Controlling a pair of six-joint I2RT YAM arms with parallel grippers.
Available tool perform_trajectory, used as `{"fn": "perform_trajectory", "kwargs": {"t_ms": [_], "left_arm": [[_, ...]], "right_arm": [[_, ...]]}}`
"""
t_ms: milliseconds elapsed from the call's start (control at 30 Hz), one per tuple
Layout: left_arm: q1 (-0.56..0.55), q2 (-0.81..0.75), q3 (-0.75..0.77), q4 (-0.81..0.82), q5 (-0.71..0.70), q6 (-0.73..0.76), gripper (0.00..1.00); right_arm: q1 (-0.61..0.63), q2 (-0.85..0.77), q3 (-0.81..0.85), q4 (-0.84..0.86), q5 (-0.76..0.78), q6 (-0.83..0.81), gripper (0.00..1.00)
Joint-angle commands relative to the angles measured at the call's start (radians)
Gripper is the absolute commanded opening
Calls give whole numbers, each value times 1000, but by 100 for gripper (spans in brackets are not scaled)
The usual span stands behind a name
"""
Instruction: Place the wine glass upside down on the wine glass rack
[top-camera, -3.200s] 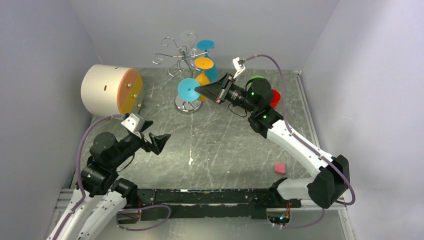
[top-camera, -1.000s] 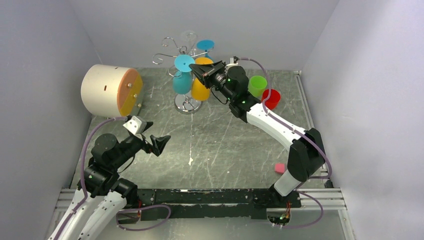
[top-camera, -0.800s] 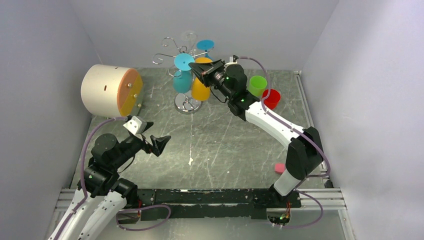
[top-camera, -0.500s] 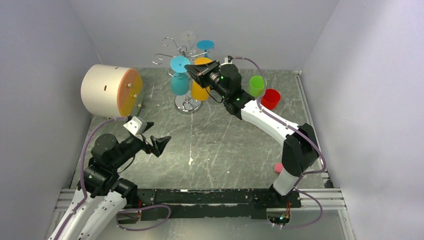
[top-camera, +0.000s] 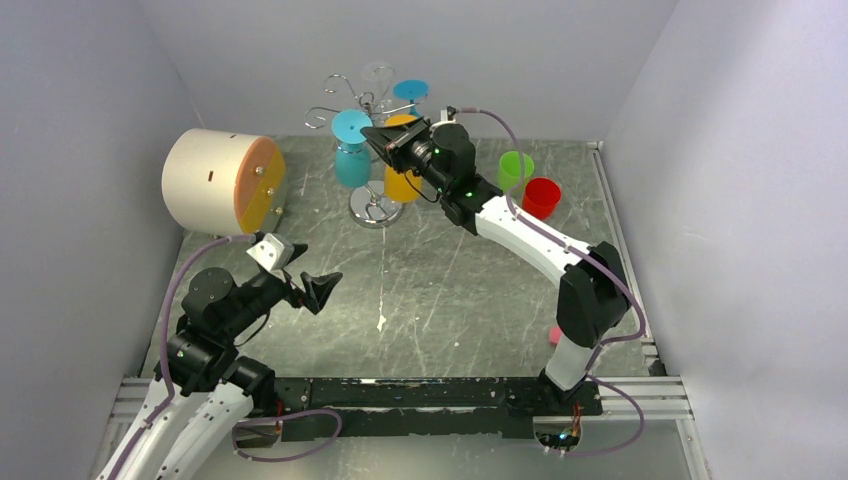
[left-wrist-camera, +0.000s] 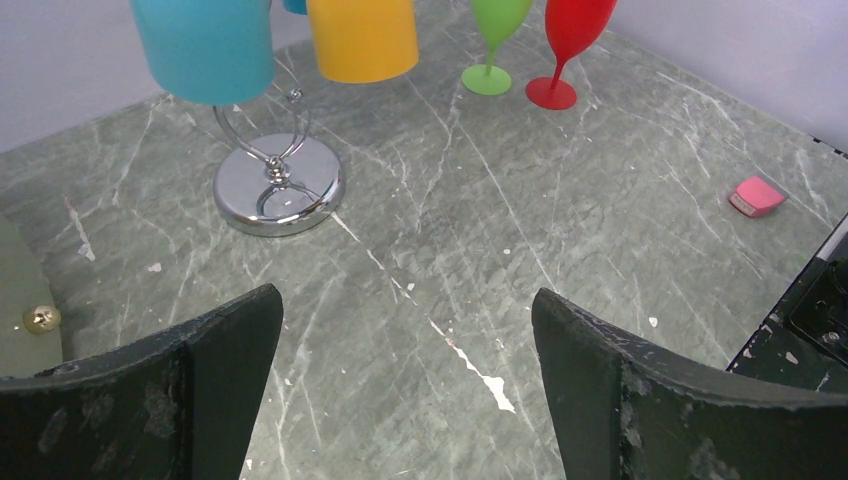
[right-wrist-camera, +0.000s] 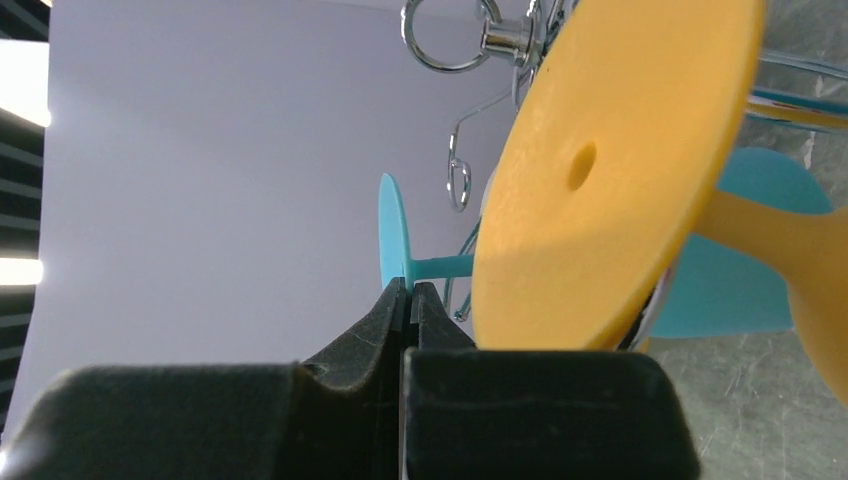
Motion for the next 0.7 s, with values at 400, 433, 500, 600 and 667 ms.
{"fn": "perform_trajectory", "kwargs": {"t_ms": [400,433,500,600,667], "left_arm": [[3,-6,16,11,18,8,99],[3,-3,17,10,17,8,99],[3,2,22,3,16,7,99],[3,1,22,0,13,4,99],[3,-4,21,1,11,5,99]], "right_arm": [[10,29,55,0,-60,-33,0],[10,29,56,-5,-62,-36,0],[10,26,55,-1,-63,-42,0],[11,30,60,-4,-62,-47,0],[11,36,68,-16,-71,-52,0]]}}
